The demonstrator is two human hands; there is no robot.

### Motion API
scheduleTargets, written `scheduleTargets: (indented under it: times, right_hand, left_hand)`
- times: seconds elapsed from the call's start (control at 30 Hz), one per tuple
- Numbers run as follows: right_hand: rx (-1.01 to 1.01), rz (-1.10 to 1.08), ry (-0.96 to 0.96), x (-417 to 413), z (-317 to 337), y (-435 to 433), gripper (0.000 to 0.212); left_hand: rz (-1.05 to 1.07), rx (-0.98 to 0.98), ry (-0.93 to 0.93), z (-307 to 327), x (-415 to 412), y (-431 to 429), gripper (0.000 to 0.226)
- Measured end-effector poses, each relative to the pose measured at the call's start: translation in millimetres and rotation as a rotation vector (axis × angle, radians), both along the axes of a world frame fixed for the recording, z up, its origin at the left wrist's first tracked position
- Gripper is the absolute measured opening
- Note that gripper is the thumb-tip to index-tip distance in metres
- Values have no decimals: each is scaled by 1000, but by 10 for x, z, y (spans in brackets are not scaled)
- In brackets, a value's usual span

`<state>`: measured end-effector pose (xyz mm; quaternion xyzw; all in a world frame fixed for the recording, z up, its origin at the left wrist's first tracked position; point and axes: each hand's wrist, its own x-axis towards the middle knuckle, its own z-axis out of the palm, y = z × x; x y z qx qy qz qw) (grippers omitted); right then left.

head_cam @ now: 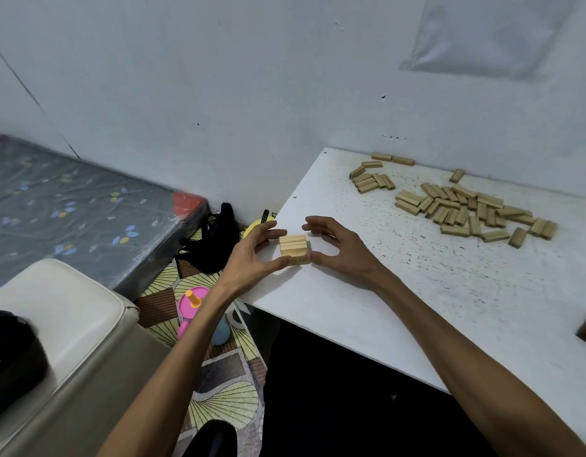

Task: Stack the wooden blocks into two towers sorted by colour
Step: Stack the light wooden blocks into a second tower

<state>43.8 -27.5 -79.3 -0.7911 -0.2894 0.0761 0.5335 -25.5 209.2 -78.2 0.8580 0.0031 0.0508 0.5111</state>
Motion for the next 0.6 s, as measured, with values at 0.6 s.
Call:
scheduleTargets:
  times: [0.6]
  right_hand:
    - [-231, -268, -215, 0, 250, -780, 50]
  left_hand:
    - [-166, 381, -137, 428, 415, -621, 52]
